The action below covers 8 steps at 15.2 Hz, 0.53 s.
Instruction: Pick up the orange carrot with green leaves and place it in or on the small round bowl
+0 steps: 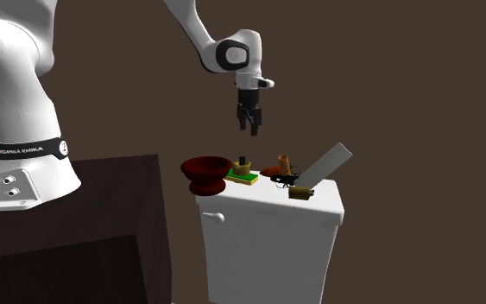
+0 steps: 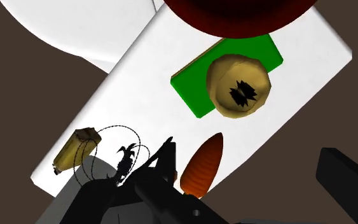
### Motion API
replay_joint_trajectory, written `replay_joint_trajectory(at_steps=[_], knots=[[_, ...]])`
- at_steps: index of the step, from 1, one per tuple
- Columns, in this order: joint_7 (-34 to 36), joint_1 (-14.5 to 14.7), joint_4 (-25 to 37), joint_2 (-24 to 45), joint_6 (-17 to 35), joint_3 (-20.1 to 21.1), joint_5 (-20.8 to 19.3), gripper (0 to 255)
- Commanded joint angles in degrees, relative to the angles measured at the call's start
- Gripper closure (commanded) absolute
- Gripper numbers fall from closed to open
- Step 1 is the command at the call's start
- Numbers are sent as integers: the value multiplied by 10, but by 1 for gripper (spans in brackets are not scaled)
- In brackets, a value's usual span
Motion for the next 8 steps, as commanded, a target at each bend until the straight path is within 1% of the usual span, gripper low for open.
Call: replay_joint_trajectory(at_steps=[1, 3, 8], knots=[[9, 8, 38, 42, 11, -3, -7, 0], [13, 14, 73, 77, 15, -6, -12, 0], [16, 19, 80, 108, 40, -10, -16, 0]])
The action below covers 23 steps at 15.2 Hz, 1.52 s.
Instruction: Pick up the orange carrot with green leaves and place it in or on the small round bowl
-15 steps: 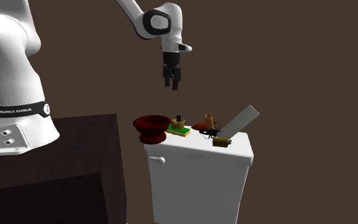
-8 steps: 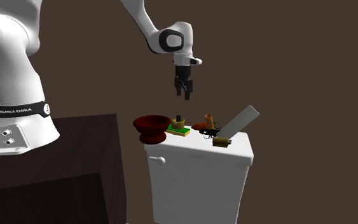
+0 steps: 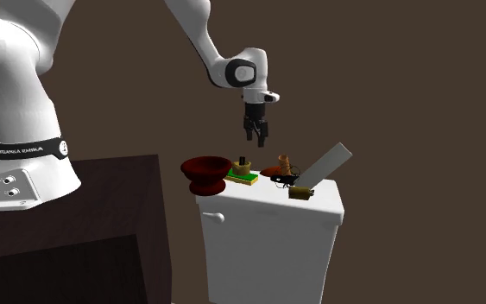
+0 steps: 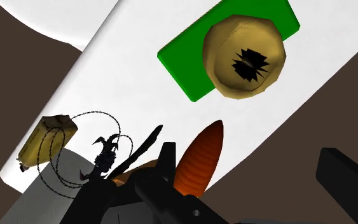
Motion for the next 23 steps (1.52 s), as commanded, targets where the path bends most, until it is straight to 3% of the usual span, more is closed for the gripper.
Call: replay_joint_trajectory(at_steps=[1, 10, 11, 20, 21, 23], knots=[[2, 3, 6, 16, 10, -2, -2, 0], [3, 4, 9, 26, 17, -3, -3, 0], [3, 4, 9, 26, 17, -3, -3, 255], [3, 4, 9, 26, 17, -3, -3, 255], [3, 4, 9, 26, 17, -3, -3, 0], [47, 24, 64, 71, 10, -23, -7, 0]])
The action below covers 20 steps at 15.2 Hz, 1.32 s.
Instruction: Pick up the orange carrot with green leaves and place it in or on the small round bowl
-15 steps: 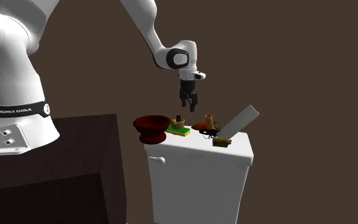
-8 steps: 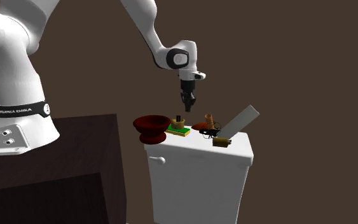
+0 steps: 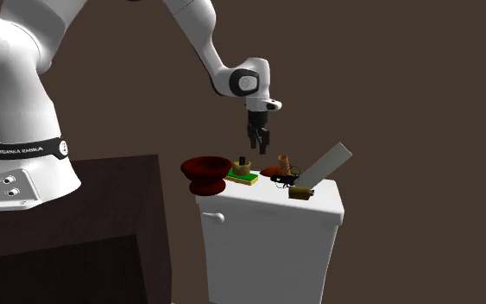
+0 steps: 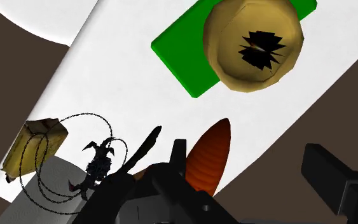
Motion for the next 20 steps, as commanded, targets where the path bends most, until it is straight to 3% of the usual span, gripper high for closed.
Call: replay_joint_trajectory(at_steps=[1, 8, 14, 16, 20], knots=[[40, 18, 52, 43, -8, -18, -2, 0], [160, 55, 278, 208, -71, -72, 8, 0], [160, 52, 312, 253, -60, -70, 6, 0], [183, 27, 323, 266, -60, -37, -40, 0], [185, 24, 324, 267, -60, -33, -46, 0]])
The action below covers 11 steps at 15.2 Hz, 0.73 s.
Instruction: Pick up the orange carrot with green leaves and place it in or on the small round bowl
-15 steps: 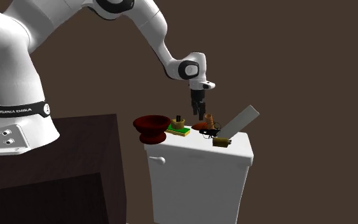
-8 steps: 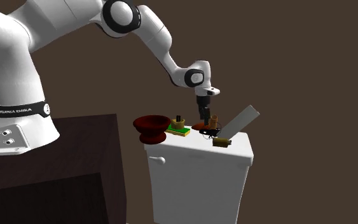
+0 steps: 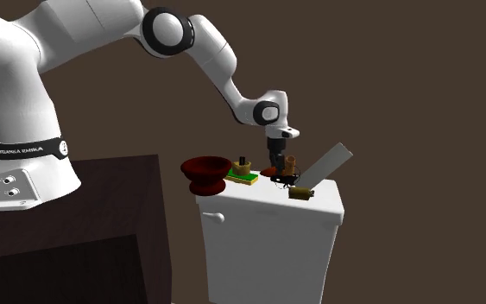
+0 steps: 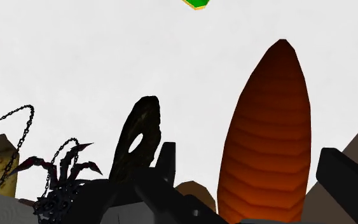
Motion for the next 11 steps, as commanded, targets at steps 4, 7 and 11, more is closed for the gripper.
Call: replay_joint_trajectory(at_steps=[4, 7, 11], knots=[[-3, 0, -1, 3, 18, 3, -1, 255], [-3, 0, -4, 2, 19, 3, -1, 255], [-3, 0, -3, 2, 19, 3, -1, 255]])
